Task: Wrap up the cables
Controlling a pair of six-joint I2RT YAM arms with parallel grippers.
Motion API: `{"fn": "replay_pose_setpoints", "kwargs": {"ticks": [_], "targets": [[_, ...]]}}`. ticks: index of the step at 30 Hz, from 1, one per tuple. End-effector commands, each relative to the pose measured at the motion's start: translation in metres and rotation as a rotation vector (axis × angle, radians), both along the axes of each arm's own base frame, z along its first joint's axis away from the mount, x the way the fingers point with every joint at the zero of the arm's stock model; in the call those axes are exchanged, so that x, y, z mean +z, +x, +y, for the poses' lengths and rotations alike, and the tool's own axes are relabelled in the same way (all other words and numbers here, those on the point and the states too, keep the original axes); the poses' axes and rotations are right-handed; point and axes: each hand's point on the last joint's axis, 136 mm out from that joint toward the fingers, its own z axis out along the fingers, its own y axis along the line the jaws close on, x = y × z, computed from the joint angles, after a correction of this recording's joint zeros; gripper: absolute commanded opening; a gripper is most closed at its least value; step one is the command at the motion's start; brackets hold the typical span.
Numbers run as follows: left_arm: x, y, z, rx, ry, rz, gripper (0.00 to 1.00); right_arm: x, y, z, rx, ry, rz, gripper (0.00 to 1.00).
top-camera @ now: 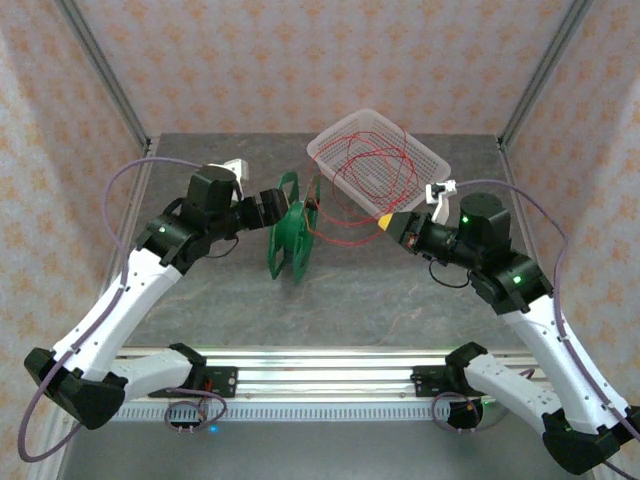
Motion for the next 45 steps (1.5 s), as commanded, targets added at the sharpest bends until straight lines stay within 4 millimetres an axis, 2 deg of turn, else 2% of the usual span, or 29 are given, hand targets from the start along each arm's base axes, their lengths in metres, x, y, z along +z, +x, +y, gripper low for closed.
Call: {"fn": "replay_pose_setpoints", "kwargs": {"ticks": [1,5,8,22,29,40,45], "targets": [[-0.001,-0.004,0.0,-0.03,0.004,0.014,0.89,0.034,-0.008,0.003,0.034,0.071,-0.086,0.0],[0.002,-0.005,0.002,-0.026,0.0,0.009,0.93,0.037,-0.01,0.004,0.045,0.082,-0.088,0.0],[0.003,-0.006,0.003,-0.042,0.017,0.003,0.99,0.041,-0.011,0.004,0.05,0.092,-0.09,0.0],[0.004,-0.011,0.003,-0.053,-0.006,-0.004,0.99,0.057,-0.02,0.006,0.08,0.133,-0.102,0.0],[0.003,-0.014,0.003,-0.061,-0.011,-0.018,0.99,0.072,-0.027,0.007,0.104,0.169,-0.124,0.0],[-0.009,-0.017,-0.008,-0.142,0.001,0.045,0.99,0.071,-0.017,0.018,0.13,0.24,-0.104,0.0],[-0.006,-0.016,-0.009,-0.157,-0.04,0.047,0.94,0.063,-0.004,0.027,0.138,0.27,-0.069,0.0]]}}
